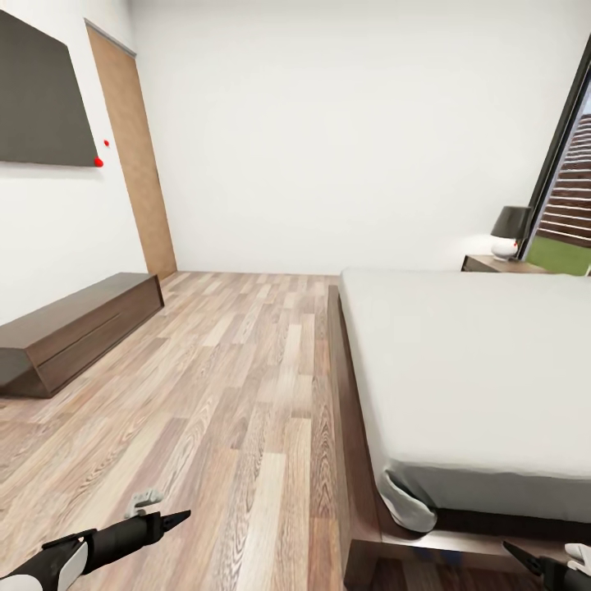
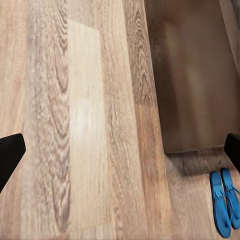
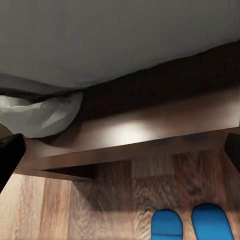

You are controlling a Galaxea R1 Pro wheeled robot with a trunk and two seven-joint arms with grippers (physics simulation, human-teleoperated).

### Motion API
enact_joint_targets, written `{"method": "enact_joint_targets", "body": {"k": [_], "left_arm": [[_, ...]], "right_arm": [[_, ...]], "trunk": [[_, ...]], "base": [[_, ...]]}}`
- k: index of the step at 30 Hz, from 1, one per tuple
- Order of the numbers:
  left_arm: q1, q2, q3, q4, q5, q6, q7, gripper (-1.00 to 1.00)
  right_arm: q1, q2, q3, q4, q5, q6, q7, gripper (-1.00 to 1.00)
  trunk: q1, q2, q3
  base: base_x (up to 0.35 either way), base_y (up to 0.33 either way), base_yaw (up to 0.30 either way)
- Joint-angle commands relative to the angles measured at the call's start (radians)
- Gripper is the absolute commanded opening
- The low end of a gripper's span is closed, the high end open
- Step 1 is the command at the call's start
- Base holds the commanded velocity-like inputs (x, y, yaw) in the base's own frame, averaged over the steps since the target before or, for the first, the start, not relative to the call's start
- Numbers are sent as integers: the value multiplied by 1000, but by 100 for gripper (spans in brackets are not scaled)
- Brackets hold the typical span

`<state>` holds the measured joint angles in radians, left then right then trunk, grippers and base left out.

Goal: In the bedroom, move the book from the bed onto either nightstand, and place the two sandals side by side next to the bed.

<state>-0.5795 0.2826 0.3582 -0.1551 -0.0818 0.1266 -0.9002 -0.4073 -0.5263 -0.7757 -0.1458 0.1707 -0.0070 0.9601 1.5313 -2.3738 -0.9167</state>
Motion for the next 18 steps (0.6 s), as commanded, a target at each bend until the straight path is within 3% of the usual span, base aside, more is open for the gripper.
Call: {"method": "enact_joint_targets", "body": {"k": [1, 10, 18], "left_arm": [[0, 0, 8, -1, -9, 8, -5, 100], [0, 0, 8, -1, -9, 9, -5, 100], [0, 0, 8, -1, -9, 9, -5, 100]], "right_arm": [[-1, 0, -8, 0, 10, -1, 4, 100], [-1, 0, -8, 0, 10, -1, 4, 100], [-1, 0, -8, 0, 10, -1, 5, 100]], "trunk": [[-4, 7, 2], [-39, 70, 30], [-46, 84, 37]], "base": [[0, 0, 0], [0, 0, 0], [0, 0, 0]]}}
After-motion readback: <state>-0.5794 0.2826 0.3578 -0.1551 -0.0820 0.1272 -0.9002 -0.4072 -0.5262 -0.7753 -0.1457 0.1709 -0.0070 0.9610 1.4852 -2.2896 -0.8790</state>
